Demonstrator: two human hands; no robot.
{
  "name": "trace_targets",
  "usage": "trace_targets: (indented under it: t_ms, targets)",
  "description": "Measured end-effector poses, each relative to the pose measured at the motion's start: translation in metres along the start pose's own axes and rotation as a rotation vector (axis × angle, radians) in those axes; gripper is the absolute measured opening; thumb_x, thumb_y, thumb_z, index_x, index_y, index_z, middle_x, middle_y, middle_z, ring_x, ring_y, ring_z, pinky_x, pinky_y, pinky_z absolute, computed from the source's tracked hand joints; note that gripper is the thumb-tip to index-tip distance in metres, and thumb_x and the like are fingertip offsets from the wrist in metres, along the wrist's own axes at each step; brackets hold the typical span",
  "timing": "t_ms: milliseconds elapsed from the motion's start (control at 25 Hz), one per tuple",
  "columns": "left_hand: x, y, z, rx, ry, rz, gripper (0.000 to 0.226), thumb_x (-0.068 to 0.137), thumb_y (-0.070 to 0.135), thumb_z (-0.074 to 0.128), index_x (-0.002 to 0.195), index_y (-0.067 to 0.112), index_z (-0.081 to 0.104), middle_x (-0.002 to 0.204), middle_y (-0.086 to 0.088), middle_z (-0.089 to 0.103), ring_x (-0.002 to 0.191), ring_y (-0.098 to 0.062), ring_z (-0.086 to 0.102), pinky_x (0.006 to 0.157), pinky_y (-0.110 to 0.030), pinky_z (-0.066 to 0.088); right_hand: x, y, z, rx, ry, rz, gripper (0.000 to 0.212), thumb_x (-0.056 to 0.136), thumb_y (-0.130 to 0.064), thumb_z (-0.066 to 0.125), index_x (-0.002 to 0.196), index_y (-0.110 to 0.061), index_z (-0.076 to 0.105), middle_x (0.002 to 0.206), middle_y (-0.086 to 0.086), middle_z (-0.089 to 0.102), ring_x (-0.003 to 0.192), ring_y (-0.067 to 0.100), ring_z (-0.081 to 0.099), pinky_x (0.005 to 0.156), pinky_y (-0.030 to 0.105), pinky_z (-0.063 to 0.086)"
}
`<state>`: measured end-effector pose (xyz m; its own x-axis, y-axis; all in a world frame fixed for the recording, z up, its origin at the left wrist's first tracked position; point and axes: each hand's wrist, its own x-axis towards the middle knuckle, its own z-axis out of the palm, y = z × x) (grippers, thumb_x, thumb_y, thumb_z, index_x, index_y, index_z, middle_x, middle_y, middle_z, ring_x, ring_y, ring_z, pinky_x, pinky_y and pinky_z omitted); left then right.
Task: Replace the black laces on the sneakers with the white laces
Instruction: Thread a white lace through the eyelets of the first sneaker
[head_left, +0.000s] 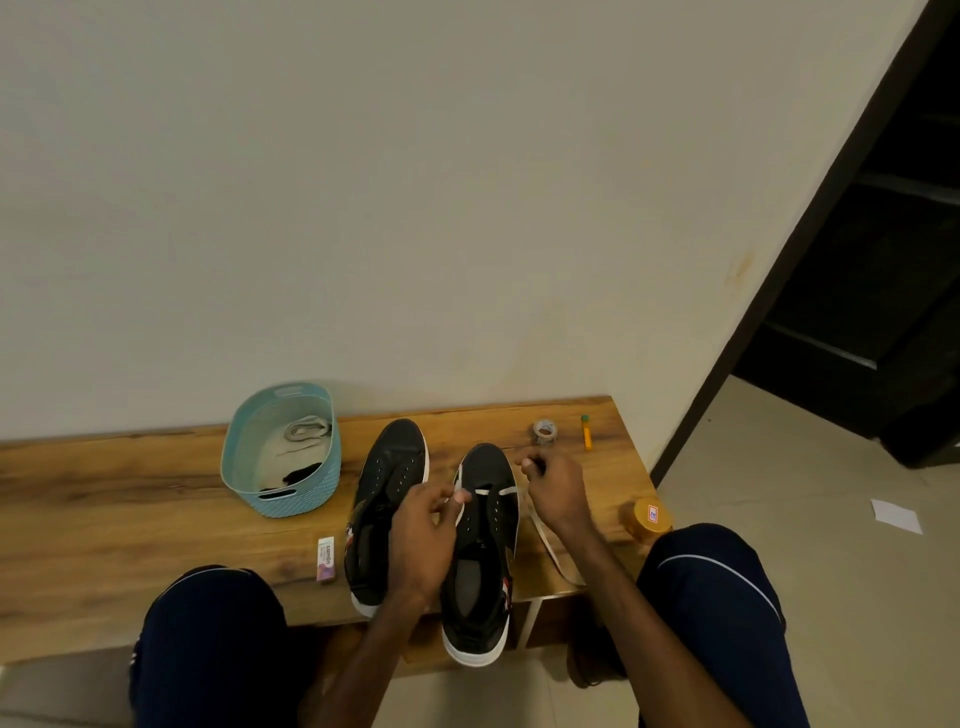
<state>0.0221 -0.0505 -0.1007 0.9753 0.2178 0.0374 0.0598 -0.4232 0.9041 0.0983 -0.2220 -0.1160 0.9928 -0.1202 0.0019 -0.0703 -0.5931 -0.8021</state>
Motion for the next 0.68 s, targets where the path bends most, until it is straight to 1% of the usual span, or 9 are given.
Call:
trace_targets:
  t_ms: [80,120,200,280,360,440,480,560,680]
  targets:
    - [0.012,0.039,-0.021,-0.082,0.056,0.077,0.012,0.095,0.026,0.062,0.102,0.029,0.071,0.104,0.009,0.07,0.098,-0.006,0.066,0.08,-0.018,0.051,-0.005,-0.046,-0.029,0.211,0.048,-0.119,0.018,0.094,-0.006,0.063,0.106,-0.015,0.073,0.088,-0.003,0.073,0.081,0.006,0.068,0.079,0.026,0.057]
    - [0.02,0.063,-0.032,-0.125,0.076,0.132,0.014,0.094,0.026,0.064,0.104,0.025,0.074,0.098,0.009,0.073,0.094,-0.004,0.068,0.081,-0.02,0.053,-0.008,-0.073,-0.044,0.343,0.063,-0.164,0.021,0.092,-0.006,0.066,0.11,-0.016,0.071,0.086,-0.002,0.075,0.081,0.006,0.07,0.079,0.023,0.057]
    - [0.035,0.117,-0.056,-0.196,0.123,0.241,0.014,0.091,0.025,0.069,0.102,0.021,0.076,0.088,0.008,0.075,0.086,-0.003,0.07,0.081,-0.023,0.055,-0.012,-0.131,-0.077,0.588,0.083,-0.227,0.023,0.089,-0.003,0.069,0.11,-0.012,0.07,0.084,0.002,0.076,0.081,0.013,0.073,0.08,0.022,0.058]
    - [0.047,0.171,-0.077,-0.209,0.166,0.344,0.014,0.087,0.025,0.074,0.1,0.02,0.077,0.083,0.008,0.075,0.081,-0.005,0.07,0.079,-0.027,0.057,-0.014,-0.186,-0.106,0.73,0.078,-0.261,0.015,0.089,-0.001,0.069,0.103,-0.005,0.072,0.085,0.007,0.077,0.081,0.019,0.074,0.079,0.025,0.058]
    - [0.052,0.214,-0.094,-0.185,0.208,0.448,0.014,0.089,0.027,0.072,0.101,0.02,0.076,0.083,0.009,0.075,0.081,-0.004,0.07,0.08,-0.032,0.059,-0.019,-0.231,-0.13,0.774,0.065,-0.31,0.011,0.09,-0.003,0.068,0.099,-0.005,0.073,0.088,0.007,0.077,0.084,0.02,0.073,0.079,0.024,0.057]
    - [0.055,0.244,-0.106,-0.179,0.247,0.51,0.013,0.091,0.028,0.07,0.099,0.022,0.076,0.083,0.011,0.074,0.082,-0.004,0.07,0.08,-0.036,0.06,-0.021,-0.262,-0.148,0.775,0.093,-0.342,0.009,0.09,-0.007,0.069,0.095,-0.012,0.075,0.091,0.002,0.076,0.089,0.017,0.071,0.077,0.023,0.054]
    - [0.055,0.257,-0.111,-0.188,0.267,0.521,0.011,0.091,0.029,0.07,0.097,0.022,0.076,0.082,0.011,0.074,0.082,-0.005,0.07,0.08,-0.039,0.06,-0.022,-0.275,-0.156,0.772,0.12,-0.352,0.009,0.089,-0.008,0.07,0.092,-0.016,0.075,0.091,-0.001,0.076,0.09,0.015,0.07,0.076,0.022,0.053]
    - [0.056,0.273,-0.117,-0.194,0.288,0.529,0.011,0.089,0.031,0.071,0.095,0.023,0.077,0.084,0.011,0.075,0.083,-0.008,0.07,0.081,-0.042,0.06,-0.022,-0.291,-0.168,0.775,0.163,-0.365,0.013,0.089,-0.009,0.071,0.087,-0.021,0.075,0.09,-0.003,0.075,0.092,0.013,0.069,0.081,0.026,0.054]
    - [0.058,0.282,-0.12,-0.146,0.293,0.535,0.01,0.089,0.031,0.072,0.096,0.026,0.076,0.089,0.011,0.075,0.087,-0.009,0.07,0.083,-0.043,0.06,-0.024,-0.301,-0.175,0.739,0.192,-0.364,0.015,0.089,-0.008,0.07,0.085,-0.023,0.073,0.09,-0.003,0.074,0.091,0.014,0.069,0.085,0.029,0.056]
